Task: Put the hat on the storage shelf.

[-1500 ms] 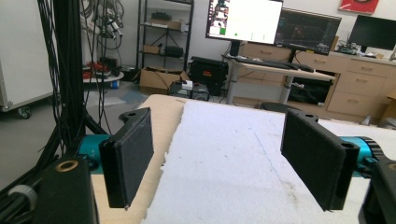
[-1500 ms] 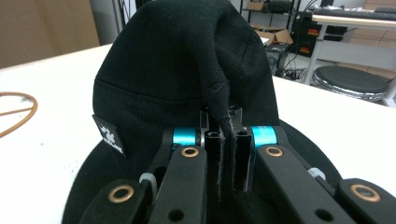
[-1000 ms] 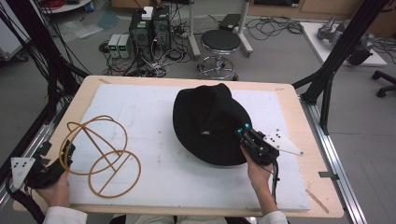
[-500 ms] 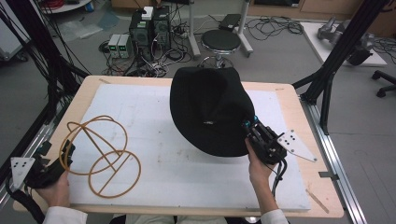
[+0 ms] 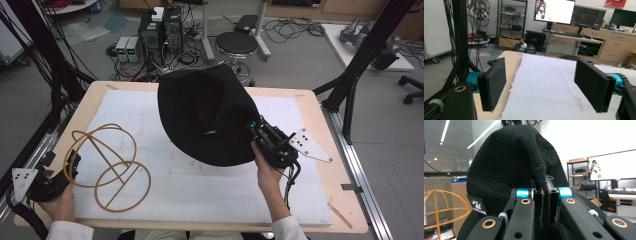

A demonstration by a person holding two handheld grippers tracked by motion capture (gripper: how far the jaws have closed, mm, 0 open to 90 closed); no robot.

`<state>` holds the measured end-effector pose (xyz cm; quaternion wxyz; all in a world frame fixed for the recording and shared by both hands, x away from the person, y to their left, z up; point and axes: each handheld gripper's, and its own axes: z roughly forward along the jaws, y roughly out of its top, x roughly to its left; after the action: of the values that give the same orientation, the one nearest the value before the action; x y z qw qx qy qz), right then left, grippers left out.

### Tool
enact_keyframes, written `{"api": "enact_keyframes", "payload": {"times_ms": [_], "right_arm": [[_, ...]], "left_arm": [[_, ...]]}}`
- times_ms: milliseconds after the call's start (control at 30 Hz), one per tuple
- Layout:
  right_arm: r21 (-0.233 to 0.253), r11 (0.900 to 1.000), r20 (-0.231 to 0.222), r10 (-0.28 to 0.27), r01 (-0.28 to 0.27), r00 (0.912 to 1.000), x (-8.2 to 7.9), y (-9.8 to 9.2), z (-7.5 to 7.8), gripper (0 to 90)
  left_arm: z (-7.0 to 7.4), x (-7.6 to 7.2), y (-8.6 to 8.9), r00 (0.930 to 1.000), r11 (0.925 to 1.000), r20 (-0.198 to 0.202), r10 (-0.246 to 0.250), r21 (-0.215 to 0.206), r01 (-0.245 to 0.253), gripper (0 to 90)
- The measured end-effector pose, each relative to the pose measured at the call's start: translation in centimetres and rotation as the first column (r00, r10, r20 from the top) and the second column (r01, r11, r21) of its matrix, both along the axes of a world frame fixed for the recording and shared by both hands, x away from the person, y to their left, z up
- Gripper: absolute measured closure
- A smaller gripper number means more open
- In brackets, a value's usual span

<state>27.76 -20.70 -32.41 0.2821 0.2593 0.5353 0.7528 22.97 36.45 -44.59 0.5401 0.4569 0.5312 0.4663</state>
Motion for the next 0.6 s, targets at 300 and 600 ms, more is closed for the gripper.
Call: {"api": "enact_keyframes", "payload": {"times_ms": [300, 600], "right_arm": [[0.038, 0.997, 0.013, 0.070, -0.070, 0.9975, 0.1, 1.4, 2.2, 87.9], [0.061, 0.991, 0.009, 0.122, -0.122, 0.9925, 0.2, 3.3, 4.2, 87.8]], "left_arm": [[0.0, 0.0, 0.0, 1.0000, 1.0000, 0.001, -0.001, 0.000, 0.001, 25.8], [0.0, 0.0, -0.1, 1.0000, 1.0000, 0.002, -0.001, 0.002, 0.001, 25.8]]}}
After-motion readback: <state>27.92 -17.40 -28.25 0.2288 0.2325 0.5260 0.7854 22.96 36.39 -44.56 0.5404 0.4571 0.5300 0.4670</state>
